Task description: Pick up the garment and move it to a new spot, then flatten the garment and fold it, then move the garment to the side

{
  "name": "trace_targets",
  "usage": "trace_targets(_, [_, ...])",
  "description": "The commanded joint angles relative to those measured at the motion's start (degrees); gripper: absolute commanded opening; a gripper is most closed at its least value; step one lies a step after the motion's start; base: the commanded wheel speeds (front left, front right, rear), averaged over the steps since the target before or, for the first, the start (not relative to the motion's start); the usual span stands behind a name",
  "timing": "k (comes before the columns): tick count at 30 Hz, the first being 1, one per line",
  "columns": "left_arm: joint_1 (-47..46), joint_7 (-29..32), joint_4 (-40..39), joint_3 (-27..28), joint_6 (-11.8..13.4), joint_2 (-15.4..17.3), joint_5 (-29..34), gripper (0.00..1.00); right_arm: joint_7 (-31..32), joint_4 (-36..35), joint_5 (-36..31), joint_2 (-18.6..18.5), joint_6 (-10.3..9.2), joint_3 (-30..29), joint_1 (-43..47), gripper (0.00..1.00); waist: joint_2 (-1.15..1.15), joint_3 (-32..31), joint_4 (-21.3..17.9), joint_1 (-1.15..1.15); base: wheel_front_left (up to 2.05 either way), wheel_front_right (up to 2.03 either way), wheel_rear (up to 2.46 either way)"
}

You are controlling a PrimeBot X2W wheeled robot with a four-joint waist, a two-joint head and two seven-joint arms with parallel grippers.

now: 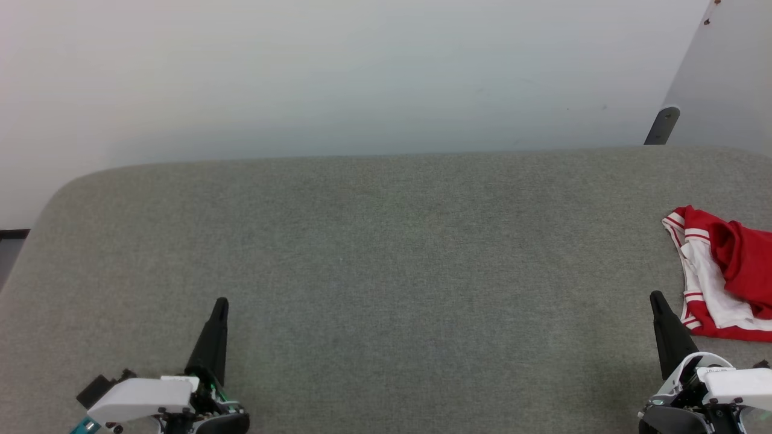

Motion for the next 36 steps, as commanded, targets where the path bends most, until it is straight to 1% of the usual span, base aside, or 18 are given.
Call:
trace_targets(1, [-0.5, 0.2, -0.1, 0.1, -0.3, 0.0, -0.2, 0.0, 0.1, 0.0, 0.2, 0.2, 0.02, 0.0, -0.2, 0.0, 0.0, 0.0, 0.0, 0.0, 0.0, 0.0, 0.0])
trace_targets(36, [-0.5, 0.2, -0.1, 0.1, -0.3, 0.0, -0.2, 0.0, 0.1, 0.0, 0.2, 0.2, 0.02, 0.0, -0.2, 0.0, 0.0, 0.0, 0.0, 0.0, 0.0, 0.0, 0.0])
